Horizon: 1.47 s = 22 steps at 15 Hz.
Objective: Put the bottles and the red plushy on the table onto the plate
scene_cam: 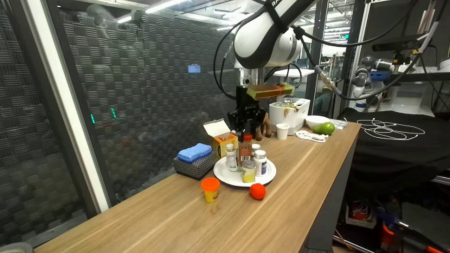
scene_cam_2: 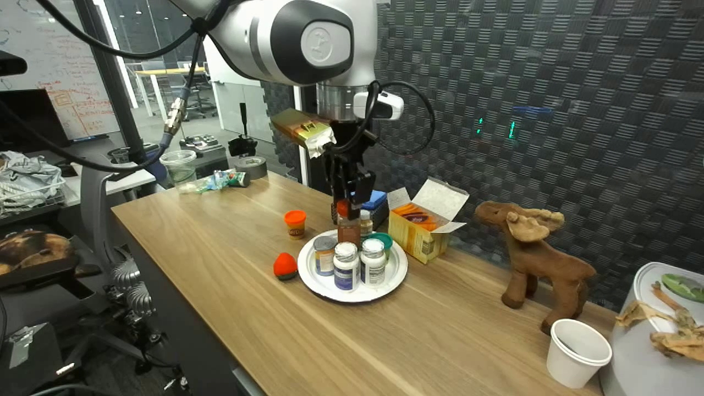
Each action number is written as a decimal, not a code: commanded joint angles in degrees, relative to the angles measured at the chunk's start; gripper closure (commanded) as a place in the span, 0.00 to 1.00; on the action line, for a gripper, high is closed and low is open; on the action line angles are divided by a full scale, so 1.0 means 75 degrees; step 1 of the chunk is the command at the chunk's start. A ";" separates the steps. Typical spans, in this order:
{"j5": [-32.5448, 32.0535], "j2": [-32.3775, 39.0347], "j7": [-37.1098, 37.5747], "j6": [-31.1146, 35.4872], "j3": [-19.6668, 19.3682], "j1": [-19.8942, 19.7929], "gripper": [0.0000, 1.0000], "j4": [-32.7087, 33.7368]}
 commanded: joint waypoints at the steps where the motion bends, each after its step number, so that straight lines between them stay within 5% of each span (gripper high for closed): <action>1: 0.0123 0.0031 -0.0269 0.0257 0.0080 -0.0091 0.76 -0.0004; 14: -0.0174 0.0472 -0.0558 0.0618 0.0041 -0.0006 0.76 -0.0023; 15: -0.0177 0.0425 -0.0589 0.0636 0.0050 0.0001 0.63 -0.0035; 16: -0.0171 0.0390 -0.0637 0.0634 0.0060 0.0000 0.26 -0.0043; 20: -0.0355 0.0139 -0.0662 0.0777 0.0015 0.0081 0.03 -0.0121; 22: -0.0588 -0.0064 -0.0609 0.0796 -0.0028 0.0140 0.00 -0.0191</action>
